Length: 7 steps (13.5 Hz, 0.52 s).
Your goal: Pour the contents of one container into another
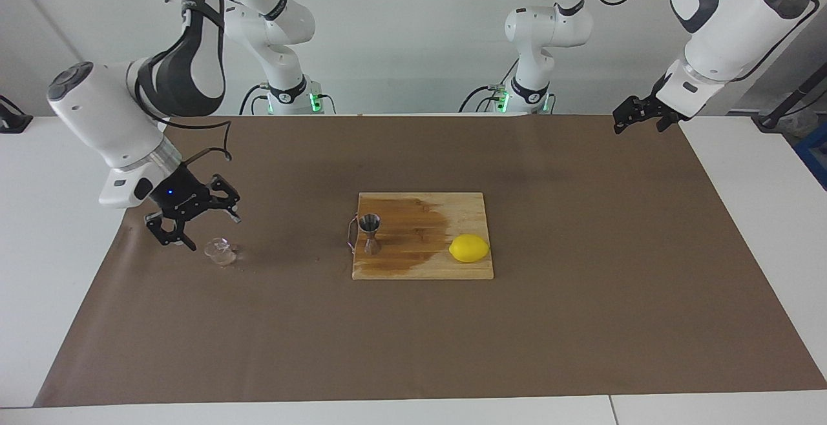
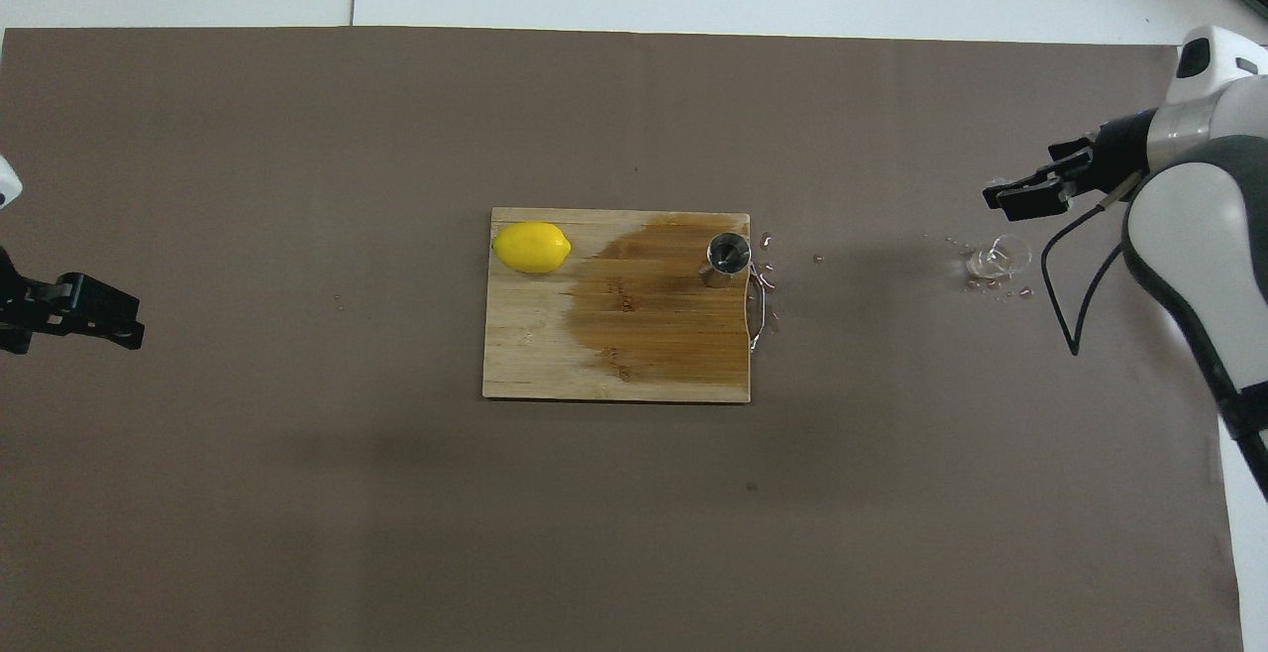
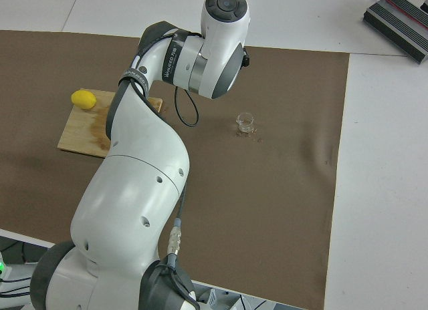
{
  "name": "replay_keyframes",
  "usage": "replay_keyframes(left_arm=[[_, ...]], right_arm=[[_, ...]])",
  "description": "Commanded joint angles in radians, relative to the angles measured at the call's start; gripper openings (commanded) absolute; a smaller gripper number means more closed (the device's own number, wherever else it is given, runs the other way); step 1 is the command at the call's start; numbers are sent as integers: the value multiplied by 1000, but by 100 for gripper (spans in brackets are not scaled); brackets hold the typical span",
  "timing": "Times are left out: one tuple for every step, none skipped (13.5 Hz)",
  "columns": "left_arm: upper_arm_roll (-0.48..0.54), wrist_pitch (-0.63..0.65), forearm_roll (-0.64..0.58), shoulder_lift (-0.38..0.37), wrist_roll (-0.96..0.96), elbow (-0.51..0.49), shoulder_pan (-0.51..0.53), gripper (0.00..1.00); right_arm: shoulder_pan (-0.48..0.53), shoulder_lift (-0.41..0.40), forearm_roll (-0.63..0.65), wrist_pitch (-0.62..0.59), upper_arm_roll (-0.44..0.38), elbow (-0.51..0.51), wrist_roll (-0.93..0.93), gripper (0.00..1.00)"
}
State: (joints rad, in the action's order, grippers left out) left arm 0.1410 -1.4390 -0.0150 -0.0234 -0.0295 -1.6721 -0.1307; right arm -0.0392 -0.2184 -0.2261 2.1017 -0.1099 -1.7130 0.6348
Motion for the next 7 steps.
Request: replay_keyframes(left_arm=[[6, 2, -2, -30, 13, -32, -7, 100], [6, 2, -2, -30, 13, -32, -7, 100], [6, 2, -2, -30, 13, -32, -7, 100], [6, 2, -2, -30, 13, -32, -7, 100], [6, 2, -2, -30, 13, -32, -7, 100], [6, 2, -2, -30, 13, -32, -7, 100], [6, 2, -2, -30, 13, -32, -7, 100]], right_arm=[[1, 5, 173, 1, 4, 26, -275, 100], [-1, 14, 223, -14, 4, 36, -364, 100], [2, 27, 253, -35, 4, 55, -426, 100], [4, 43, 257, -84, 3, 68, -461, 100], [2, 62, 261, -133, -2, 84, -490, 100], [2, 85, 275, -173, -2, 92, -536, 100], [5, 117, 296, -205, -2, 96, -590, 100]])
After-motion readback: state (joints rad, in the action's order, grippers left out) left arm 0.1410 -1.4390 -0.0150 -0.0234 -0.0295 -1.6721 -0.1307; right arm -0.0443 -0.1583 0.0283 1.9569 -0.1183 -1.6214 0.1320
